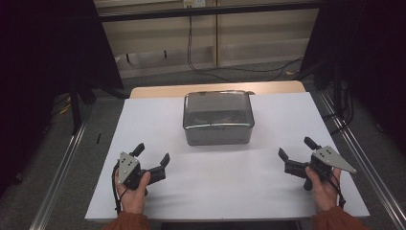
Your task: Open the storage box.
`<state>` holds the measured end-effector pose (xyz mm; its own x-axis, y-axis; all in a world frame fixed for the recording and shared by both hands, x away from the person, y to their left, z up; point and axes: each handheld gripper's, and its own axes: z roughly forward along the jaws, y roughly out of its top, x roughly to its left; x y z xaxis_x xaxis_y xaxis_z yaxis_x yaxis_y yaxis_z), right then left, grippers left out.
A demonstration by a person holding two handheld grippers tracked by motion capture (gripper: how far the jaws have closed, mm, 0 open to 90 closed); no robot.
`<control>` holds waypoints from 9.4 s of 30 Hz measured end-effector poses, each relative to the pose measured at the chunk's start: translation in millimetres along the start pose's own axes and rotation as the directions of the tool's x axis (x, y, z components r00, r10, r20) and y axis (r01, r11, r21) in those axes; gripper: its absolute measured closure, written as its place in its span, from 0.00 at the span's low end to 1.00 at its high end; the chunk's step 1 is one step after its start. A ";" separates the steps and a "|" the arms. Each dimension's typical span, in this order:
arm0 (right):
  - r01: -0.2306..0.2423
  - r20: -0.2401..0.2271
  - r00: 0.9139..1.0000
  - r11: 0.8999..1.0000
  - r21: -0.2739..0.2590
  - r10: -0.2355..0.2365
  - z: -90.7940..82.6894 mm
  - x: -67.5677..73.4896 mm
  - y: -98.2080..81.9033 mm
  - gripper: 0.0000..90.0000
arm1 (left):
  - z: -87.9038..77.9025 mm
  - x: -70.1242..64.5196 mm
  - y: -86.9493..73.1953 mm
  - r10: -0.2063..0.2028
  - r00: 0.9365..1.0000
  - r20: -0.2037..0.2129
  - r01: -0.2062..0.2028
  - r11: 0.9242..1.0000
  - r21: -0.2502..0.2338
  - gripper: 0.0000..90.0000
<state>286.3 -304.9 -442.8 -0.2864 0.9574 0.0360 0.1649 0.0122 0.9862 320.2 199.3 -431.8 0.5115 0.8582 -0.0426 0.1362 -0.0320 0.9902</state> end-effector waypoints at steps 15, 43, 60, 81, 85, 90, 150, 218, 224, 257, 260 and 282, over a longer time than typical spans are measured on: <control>0.003 -0.035 0.999 1.000 0.001 -0.003 3.9 3.6 -0.8 0.00 | 3.4 0.1 -1.9 0.002 1.000 0.004 -0.002 1.000 0.019 0.04; 0.103 -0.172 0.980 0.995 0.012 -0.099 41.2 53.8 18.9 0.00 | 3.9 -1.7 -0.8 0.005 1.000 0.022 -0.005 1.000 -0.002 0.04; 0.143 -0.242 0.959 0.989 -0.041 -0.149 66.6 71.5 52.5 0.01 | 4.9 -0.5 -1.9 0.005 1.000 0.011 -0.005 1.000 0.020 0.04; 0.297 -0.292 0.906 0.952 -0.079 -0.307 96.4 104.9 70.4 0.04 | 4.2 0.0 -1.6 0.008 1.000 0.011 -0.008 1.000 0.025 0.04; 0.333 -0.287 0.894 0.939 -0.085 -0.343 100.2 111.3 72.3 0.05 | 4.3 0.1 -1.6 0.009 1.000 0.016 -0.009 1.000 0.027 0.04; 0.430 -0.262 0.861 0.899 -0.085 -0.437 105.6 121.0 70.7 0.08 | 4.5 0.5 -1.8 0.001 1.000 0.016 -0.002 1.000 0.028 0.04; 0.973 -0.125 0.226 0.230 -0.013 -0.966 124.4 168.7 35.9 0.83 | 7.3 6.1 -1.1 0.010 1.000 0.006 -0.011 0.994 0.107 0.07; 0.958 -0.072 0.276 0.281 -0.064 -0.958 124.3 163.8 68.5 0.88 | 89.4 -8.6 30.5 0.055 0.979 0.196 -0.068 0.996 0.055 0.03; 0.958 -0.065 0.275 0.279 -0.065 -0.959 124.5 163.5 73.9 0.89 | 101.7 -5.7 34.0 0.069 0.982 0.179 -0.078 0.996 0.046 0.04; 0.944 -0.051 0.319 0.322 -0.071 -0.946 126.8 162.3 78.8 0.87 | 137.3 -16.8 47.5 0.178 0.962 0.205 -0.177 0.984 -0.024 0.18; 0.938 -0.059 0.336 0.339 -0.072 -0.940 126.1 160.4 77.6 0.86 | 137.3 -16.8 47.4 0.185 0.961 0.207 -0.186 0.982 -0.019 0.19; 0.752 -0.109 0.645 0.653 -0.089 -0.757 121.0 130.0 70.3 0.30 | 138.0 -16.4 46.0 0.173 0.963 0.206 -0.177 0.984 -0.002 0.21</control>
<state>374.9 -144.7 -388.3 -0.4127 0.5764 -0.7053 -0.1919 0.7020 0.6859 435.2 113.1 -404.0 0.6907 0.7157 0.1032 0.0422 -0.1825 0.9823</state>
